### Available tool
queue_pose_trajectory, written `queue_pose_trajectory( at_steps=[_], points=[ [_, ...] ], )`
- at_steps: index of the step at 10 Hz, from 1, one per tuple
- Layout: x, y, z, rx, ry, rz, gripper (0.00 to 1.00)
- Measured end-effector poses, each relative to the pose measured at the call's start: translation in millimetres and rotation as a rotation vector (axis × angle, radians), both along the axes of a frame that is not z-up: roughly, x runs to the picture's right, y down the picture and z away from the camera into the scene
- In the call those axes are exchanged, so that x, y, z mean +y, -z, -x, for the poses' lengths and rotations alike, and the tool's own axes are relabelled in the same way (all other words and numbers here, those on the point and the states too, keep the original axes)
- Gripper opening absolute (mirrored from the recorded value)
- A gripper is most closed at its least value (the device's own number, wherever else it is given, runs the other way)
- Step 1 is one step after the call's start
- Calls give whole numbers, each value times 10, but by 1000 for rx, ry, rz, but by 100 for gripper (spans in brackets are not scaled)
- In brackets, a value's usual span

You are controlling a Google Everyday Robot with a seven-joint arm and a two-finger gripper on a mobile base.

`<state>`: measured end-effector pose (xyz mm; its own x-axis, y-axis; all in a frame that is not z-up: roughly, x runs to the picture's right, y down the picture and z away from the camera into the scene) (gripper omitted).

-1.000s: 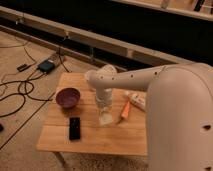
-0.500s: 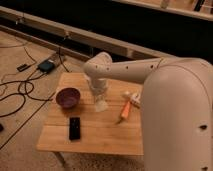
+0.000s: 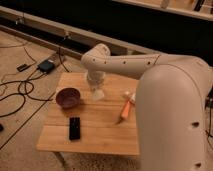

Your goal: Place the white sponge in the ceramic cup

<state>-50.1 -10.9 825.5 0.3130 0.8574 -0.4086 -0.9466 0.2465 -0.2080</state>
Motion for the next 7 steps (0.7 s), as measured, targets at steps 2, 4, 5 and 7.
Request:
queue_pose_trajectory(
  at_steps=[2, 4, 5, 7],
  points=[
    [-183, -60, -28, 4, -1, -51, 0],
    [-359, -109, -51, 9, -7, -103, 0],
    [-444, -116, -38, 5, -10, -127, 0],
    [-625, -109, 7, -15, -20, -176, 0]
  ],
)
